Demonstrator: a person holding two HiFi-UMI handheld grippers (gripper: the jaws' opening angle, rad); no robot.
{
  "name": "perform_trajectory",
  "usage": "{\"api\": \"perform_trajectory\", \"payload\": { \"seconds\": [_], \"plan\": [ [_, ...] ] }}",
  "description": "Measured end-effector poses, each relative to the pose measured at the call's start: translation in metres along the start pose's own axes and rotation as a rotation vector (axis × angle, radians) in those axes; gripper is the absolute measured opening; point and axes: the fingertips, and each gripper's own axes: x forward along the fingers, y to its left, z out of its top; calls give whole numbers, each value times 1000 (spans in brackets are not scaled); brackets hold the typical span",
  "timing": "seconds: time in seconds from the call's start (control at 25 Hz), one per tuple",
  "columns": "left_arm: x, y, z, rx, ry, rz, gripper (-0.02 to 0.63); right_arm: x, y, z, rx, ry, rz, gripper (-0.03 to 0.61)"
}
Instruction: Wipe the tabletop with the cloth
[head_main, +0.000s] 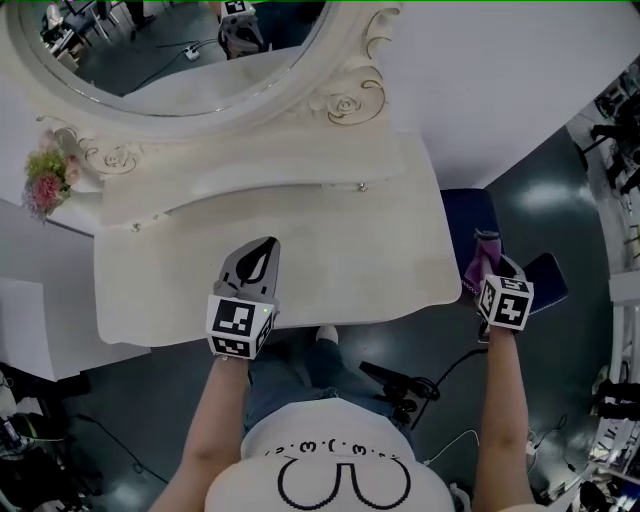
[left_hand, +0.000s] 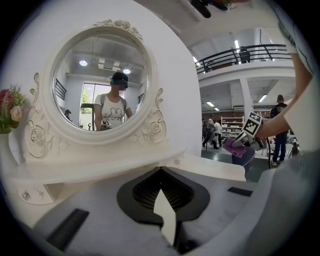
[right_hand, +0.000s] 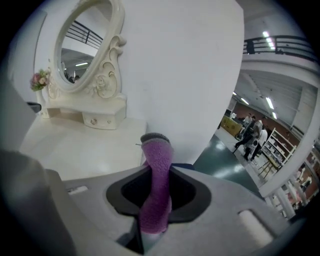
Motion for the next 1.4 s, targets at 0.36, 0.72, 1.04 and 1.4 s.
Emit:
{"api": "perform_trajectory", "payload": {
  "seconds": [0.36,0.72,1.04,1.4],
  "plan": [
    [-37,30,19,4,-65,47,-3,-74,78,61,-17,-255,69,87],
    [-107,69,42,39,-146,53,-3,-150,227,123,-99,-484,225,87],
    [-179,109,52,60,-204,57,-3,-205,341,144,-115,-576,324,87],
    [-227,141,63,78,-250,26,-3,-249,413,158,-88,-655,334,87]
  ]
}}
